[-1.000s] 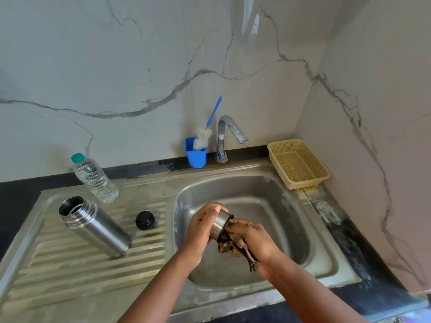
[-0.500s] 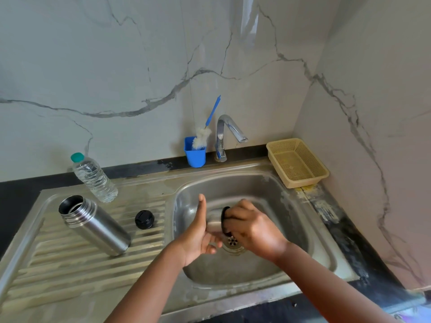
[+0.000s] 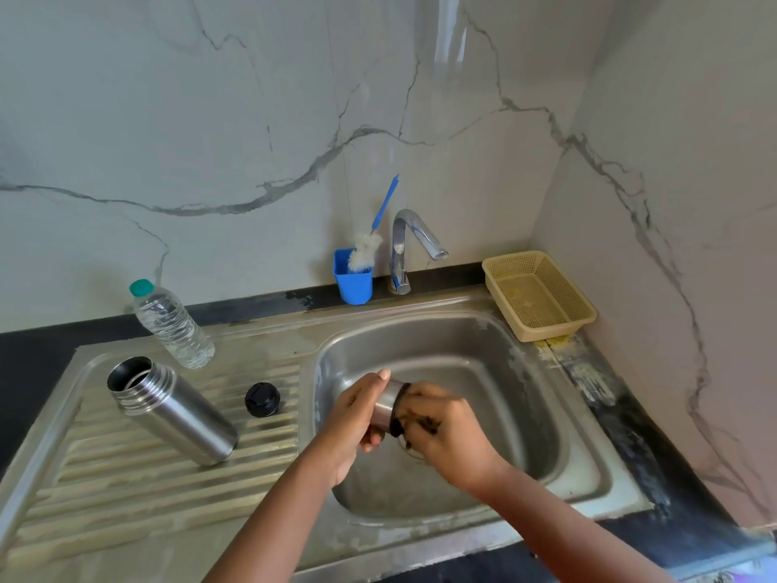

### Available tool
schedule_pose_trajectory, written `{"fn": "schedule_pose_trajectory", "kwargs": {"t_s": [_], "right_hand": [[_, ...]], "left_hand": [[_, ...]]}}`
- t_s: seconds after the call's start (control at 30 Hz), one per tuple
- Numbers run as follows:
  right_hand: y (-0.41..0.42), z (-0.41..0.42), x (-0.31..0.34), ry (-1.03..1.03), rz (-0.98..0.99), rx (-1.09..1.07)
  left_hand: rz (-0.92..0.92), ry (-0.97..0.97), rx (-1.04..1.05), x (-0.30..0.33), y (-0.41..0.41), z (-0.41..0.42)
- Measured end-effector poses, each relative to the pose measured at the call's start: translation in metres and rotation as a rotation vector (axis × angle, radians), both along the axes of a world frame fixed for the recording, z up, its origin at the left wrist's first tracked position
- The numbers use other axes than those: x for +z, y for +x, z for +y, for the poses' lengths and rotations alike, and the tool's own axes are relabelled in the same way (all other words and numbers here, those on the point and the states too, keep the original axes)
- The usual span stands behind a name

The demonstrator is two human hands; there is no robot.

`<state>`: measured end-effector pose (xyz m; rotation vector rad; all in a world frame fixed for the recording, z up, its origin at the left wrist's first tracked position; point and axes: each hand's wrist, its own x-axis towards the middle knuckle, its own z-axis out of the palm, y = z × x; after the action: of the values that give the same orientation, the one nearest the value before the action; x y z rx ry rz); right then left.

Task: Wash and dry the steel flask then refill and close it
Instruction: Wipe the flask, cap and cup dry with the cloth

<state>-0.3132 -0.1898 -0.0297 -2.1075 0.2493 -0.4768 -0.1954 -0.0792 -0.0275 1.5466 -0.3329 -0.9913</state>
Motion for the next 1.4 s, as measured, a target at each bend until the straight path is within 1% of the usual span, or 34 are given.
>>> {"fn": "schedule_pose_trajectory", "kwargs": {"t_s": [0.07, 0.1, 0.13, 0.17, 0.2, 0.23, 0.3, 0.33, 0.4, 0.43, 0.5, 0.53, 0.6, 0.67, 0.7, 0.73, 0.77, 0.83, 0.87, 0.9, 0.93, 1.0, 1.03, 1.07, 1.1, 1.17, 1.2, 1.27, 1.33, 1.4], "right_hand": [[0.000, -0.011, -0.010, -0.631, -0.124, 0.120], [0.002, -0.019, -0.011, -0.891, -0.191, 0.187], [0.003, -0.027, -0.008, -1.113, -0.262, 0.251], [0.004, -0.033, -0.003, -1.285, -0.330, 0.303], [0.006, -0.039, 0.001, -1.395, -0.384, 0.342], [0.006, -0.044, 0.006, -1.447, -0.425, 0.365], [0.007, -0.048, 0.009, -1.458, -0.457, 0.352], [0.007, -0.047, 0.008, -1.423, -0.440, 0.320], [0.008, -0.044, 0.003, -1.246, -0.344, 0.242], [0.008, -0.042, 0.001, -1.109, -0.286, 0.189], [0.008, -0.039, -0.001, -0.753, -0.178, 0.071], [0.007, -0.036, -0.001, -0.532, -0.124, 0.005], [0.006, -0.027, 0.006, 0.038, -0.029, -0.105], [0.006, -0.019, 0.014, 0.611, 0.043, -0.112], [0.005, -0.017, 0.016, 0.784, 0.076, -0.101], [0.004, -0.015, 0.017, 0.856, 0.116, -0.090], [0.003, -0.012, 0.016, 0.846, 0.145, -0.074], [0.003, -0.008, 0.015, 0.714, 0.154, -0.036], [0.003, -0.006, 0.012, 0.570, 0.124, -0.025], [0.004, -0.006, 0.008, 0.314, 0.063, -0.007], [0.004, -0.007, 0.002, -0.032, 0.000, 0.018], [0.005, -0.019, -0.009, -0.723, -0.114, 0.102], [0.006, -0.028, -0.009, -1.002, -0.177, 0.163], [0.005, -0.035, -0.005, -1.214, -0.256, 0.225], [0.005, -0.041, 0.002, -1.352, -0.321, 0.269], [0.004, -0.047, 0.011, -1.452, -0.392, 0.280], [0.004, -0.048, 0.008, -1.461, -0.404, 0.258], [0.004, -0.044, -0.002, -1.427, -0.359, 0.194], [0.005, -0.034, -0.014, -1.274, -0.237, 0.108], [0.007, -0.025, -0.020, -0.995, -0.120, 0.022]], "left_hand": [[0.140, -0.015, 0.072, 0.001, -0.002, -0.002], [0.222, -0.024, 0.107, 0.000, -0.004, -0.003], [0.297, -0.029, 0.133, -0.001, -0.005, -0.005], [0.364, -0.027, 0.140, -0.001, -0.006, -0.005], [0.421, -0.018, 0.127, -0.001, -0.005, -0.006], [0.467, -0.007, 0.098, 0.001, -0.003, -0.006], [0.488, 0.016, 0.026, 0.006, 0.000, -0.006], [0.451, 0.030, -0.001, 0.008, 0.001, -0.006], [0.304, 0.067, -0.068, 0.012, 0.006, -0.006], [0.239, 0.080, -0.118, 0.013, 0.008, -0.005], [0.161, 0.098, -0.214, 0.012, 0.013, -0.002], [0.140, 0.098, -0.230, 0.010, 0.014, 0.000], [0.134, 0.009, -0.203, 0.006, 0.013, 0.003], [0.111, -0.107, -0.124, 0.002, 0.010, 0.003], [0.083, -0.125, -0.087, 0.000, 0.010, 0.001], [0.057, -0.132, -0.060, -0.001, 0.009, 0.000], [0.037, -0.135, -0.036, -0.001, 0.008, 0.000], [0.015, -0.130, 0.001, -0.003, 0.006, 0.000], [0.010, -0.116, 0.022, -0.004, 0.006, 0.000], [0.012, -0.095, 0.045, -0.003, 0.005, -0.001], [0.032, -0.072, 0.073, -0.004, 0.004, -0.002], [0.131, -0.029, 0.136, -0.007, 0.002, -0.005], [0.200, -0.010, 0.167, -0.008, 0.000, -0.006], [0.269, 0.006, 0.188, -0.009, -0.003, -0.008], [0.331, 0.018, 0.197, -0.009, -0.006, -0.009], [0.406, 0.026, 0.187, -0.009, -0.009, -0.009], [0.415, 0.029, 0.175, -0.008, -0.008, -0.009], [0.404, 0.046, 0.176, -0.007, -0.006, -0.009], [0.374, 0.046, 0.206, -0.008, -0.006, -0.011], [0.299, 0.024, 0.225, -0.010, -0.004, -0.012]]}}
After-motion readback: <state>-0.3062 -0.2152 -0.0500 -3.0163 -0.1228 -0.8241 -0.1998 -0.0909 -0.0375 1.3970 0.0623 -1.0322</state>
